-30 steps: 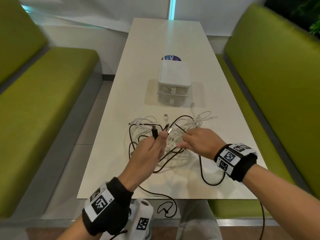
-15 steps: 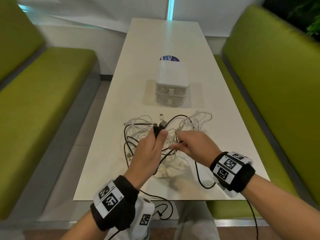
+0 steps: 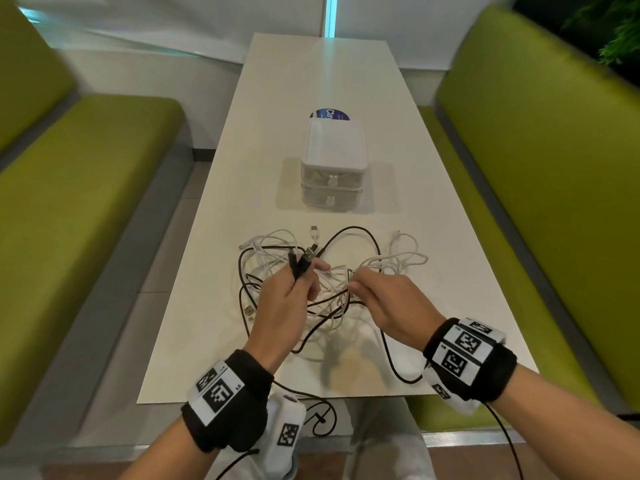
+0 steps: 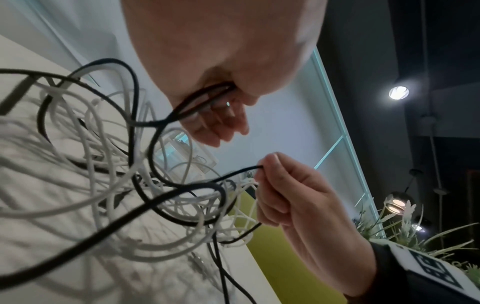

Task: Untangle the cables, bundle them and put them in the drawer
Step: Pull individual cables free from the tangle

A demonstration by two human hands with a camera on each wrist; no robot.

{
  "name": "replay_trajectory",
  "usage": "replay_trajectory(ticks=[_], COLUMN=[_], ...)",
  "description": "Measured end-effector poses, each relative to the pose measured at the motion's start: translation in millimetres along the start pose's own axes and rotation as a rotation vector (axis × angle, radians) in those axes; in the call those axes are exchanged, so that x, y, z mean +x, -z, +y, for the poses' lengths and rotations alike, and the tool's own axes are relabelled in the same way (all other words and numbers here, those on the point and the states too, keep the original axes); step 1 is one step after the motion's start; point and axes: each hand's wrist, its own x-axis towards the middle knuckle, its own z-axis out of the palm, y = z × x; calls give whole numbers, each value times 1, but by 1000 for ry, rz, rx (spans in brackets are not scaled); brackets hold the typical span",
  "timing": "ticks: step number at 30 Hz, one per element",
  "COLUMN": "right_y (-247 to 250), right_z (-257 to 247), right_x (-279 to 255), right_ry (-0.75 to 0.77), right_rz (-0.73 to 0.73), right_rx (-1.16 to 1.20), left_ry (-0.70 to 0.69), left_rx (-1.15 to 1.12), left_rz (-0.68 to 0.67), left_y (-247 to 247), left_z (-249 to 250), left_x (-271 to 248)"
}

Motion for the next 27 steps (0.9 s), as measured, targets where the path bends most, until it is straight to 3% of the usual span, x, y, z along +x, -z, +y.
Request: replay_trajectory(ticks=[2, 5, 9, 11, 13, 17, 23, 27], right_y=[-1, -3, -5, -7, -8, -7, -6, -3], right_z=[3, 3, 0, 2, 8, 19, 15, 20], right_x=[-3, -4, -1, -1, -3, -1, 26, 30], right_ry=[-17, 18, 68, 72, 75, 6, -33, -73], right_rz=[95, 181, 115, 2, -66, -60, -92, -134], right_rx=[117, 195, 147, 66, -17, -41, -24, -59], left_ry=[20, -64, -198, -236, -302, -398, -217, -236], left_rx=[3, 137, 520, 629, 649, 391, 11, -164], left_rz=[-27, -163, -330, -279, -146, 157, 248, 297], left_y=[2, 2, -7, -3, 11, 41, 45, 46], left_z=[-1, 3, 10, 13, 19, 33, 27, 26], left_x=[0, -4, -5, -3, 0, 9, 1, -3])
